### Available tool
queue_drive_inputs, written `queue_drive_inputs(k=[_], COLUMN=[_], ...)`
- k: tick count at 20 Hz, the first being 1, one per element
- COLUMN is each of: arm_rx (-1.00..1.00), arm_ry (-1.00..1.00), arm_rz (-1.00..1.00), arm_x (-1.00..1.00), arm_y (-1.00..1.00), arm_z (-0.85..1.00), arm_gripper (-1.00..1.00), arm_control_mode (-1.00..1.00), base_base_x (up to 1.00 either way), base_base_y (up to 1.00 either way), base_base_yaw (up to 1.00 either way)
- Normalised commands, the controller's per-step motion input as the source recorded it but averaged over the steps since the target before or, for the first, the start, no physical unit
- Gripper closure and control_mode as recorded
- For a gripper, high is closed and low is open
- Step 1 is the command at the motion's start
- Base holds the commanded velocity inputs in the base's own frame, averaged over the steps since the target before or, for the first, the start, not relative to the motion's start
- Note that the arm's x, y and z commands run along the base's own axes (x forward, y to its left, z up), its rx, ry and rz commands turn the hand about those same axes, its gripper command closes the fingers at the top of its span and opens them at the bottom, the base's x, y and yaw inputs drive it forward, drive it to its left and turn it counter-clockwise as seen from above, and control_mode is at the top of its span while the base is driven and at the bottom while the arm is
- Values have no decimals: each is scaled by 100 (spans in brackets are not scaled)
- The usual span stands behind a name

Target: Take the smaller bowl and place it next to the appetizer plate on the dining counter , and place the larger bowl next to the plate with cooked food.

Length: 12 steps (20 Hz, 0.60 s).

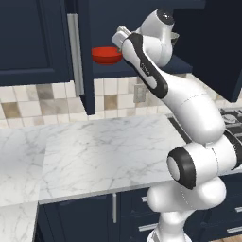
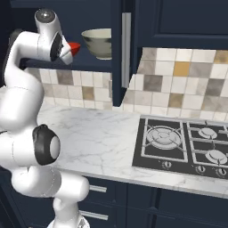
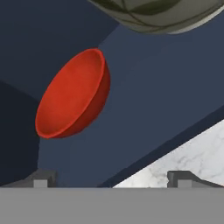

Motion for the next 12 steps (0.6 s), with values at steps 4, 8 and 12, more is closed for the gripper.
queue_drive_inputs(k=[4, 8, 12], arm_rx=[0, 0, 0], arm_ry=[0, 2, 7], arm_rz=[-5, -5, -6], arm_x=[74, 92, 93], arm_y=[0, 3, 15], arm_z=[-26, -11, 0], arm_gripper=[-100, -100, -100], arm_control_mode=[-100, -100, -100], base_base_x=[0, 0, 0], base_base_y=[0, 0, 0], base_base_yaw=[0, 0, 0])
